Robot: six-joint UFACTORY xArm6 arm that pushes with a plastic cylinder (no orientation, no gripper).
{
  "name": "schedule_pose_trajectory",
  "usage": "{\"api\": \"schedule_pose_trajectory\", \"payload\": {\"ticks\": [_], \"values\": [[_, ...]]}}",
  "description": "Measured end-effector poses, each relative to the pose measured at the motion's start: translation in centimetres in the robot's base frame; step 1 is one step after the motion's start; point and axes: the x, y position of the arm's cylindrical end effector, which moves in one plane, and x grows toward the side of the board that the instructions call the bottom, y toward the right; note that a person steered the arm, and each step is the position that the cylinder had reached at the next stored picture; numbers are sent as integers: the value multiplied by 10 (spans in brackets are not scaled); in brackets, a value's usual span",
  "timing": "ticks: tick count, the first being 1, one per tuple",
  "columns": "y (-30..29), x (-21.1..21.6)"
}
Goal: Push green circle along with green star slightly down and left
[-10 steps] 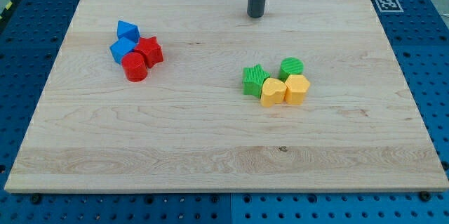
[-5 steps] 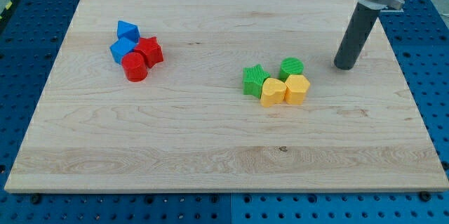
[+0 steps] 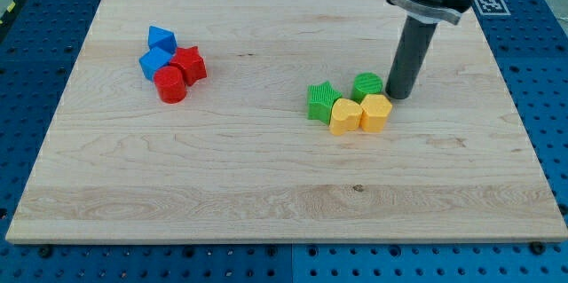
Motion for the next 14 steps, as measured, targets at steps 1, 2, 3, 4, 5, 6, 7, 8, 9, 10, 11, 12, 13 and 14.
{"api": "schedule_pose_trajectory", "payload": {"ticks": [1, 2, 3, 4, 5, 6, 7, 8, 9, 10, 11, 12, 13, 14], "values": [[9, -10], [9, -10], [-2, -10], [-23, -10], [-40, -10], [-47, -10], [-48, -11], [-56, -11], [-70, -11], [-81, -10], [-94, 1], [-100, 20], [-100, 17], [-101, 3]]}}
